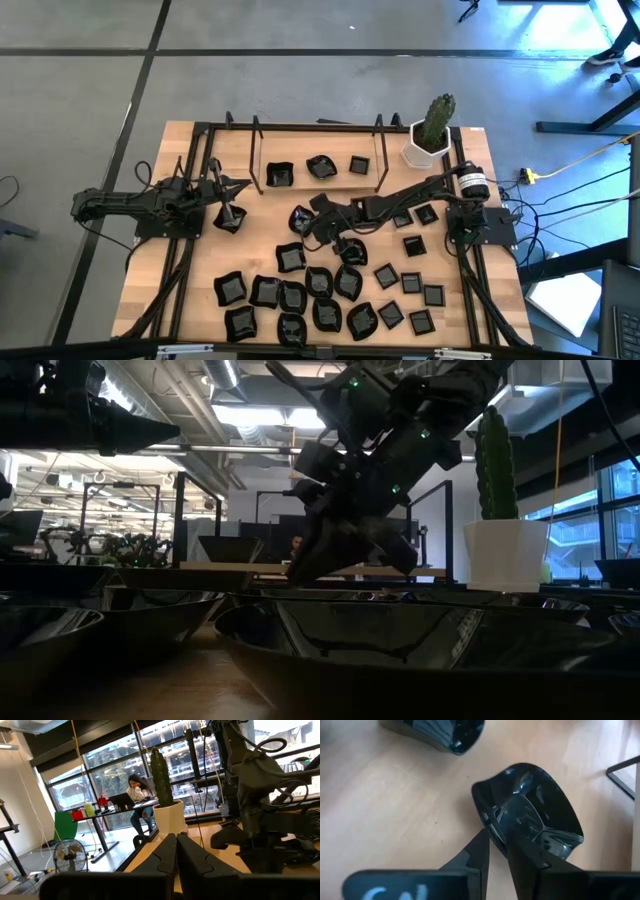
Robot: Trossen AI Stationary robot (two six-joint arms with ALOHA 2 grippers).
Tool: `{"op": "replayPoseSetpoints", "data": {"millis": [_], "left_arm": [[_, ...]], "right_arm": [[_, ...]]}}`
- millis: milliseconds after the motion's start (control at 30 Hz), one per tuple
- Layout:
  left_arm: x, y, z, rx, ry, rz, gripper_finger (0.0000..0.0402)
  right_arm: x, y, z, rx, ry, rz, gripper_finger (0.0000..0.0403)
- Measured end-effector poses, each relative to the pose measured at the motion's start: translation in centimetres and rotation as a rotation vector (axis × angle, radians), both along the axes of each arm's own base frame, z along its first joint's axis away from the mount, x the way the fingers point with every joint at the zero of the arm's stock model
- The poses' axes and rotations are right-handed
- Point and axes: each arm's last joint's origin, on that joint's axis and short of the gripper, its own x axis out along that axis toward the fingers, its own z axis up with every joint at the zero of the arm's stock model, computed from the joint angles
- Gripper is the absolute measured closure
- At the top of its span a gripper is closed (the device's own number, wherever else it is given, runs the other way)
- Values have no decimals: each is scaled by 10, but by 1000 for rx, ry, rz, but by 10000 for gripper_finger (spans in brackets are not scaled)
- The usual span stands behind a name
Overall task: Pick & Place Mini shaped plates
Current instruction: Stack the black leaf-shaped plate on top of the black leaf-shaped plate on the shelf
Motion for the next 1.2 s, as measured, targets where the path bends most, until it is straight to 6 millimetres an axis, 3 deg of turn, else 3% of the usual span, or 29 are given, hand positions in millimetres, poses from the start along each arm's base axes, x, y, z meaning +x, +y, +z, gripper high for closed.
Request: {"op": "replayPoseSetpoints", "data": {"millis": [167,567,900,1100,1200], "left_arm": [[0,0,0,0,0,0,397],[0,0,0,0,1,0,399],[0,0,0,1,4,-2,393],[0,0,0,3,4,-8,393],[0,0,0,3,5,-7,397]], "right_arm": [[1,0,-1,2,-14,-6,325],[9,-1,-6,-32,-29,-27,233],[17,4,9,-37,-25,-41,230],[22,13,28,12,107,8,230],[20,15,29,42,149,41,230]]}}
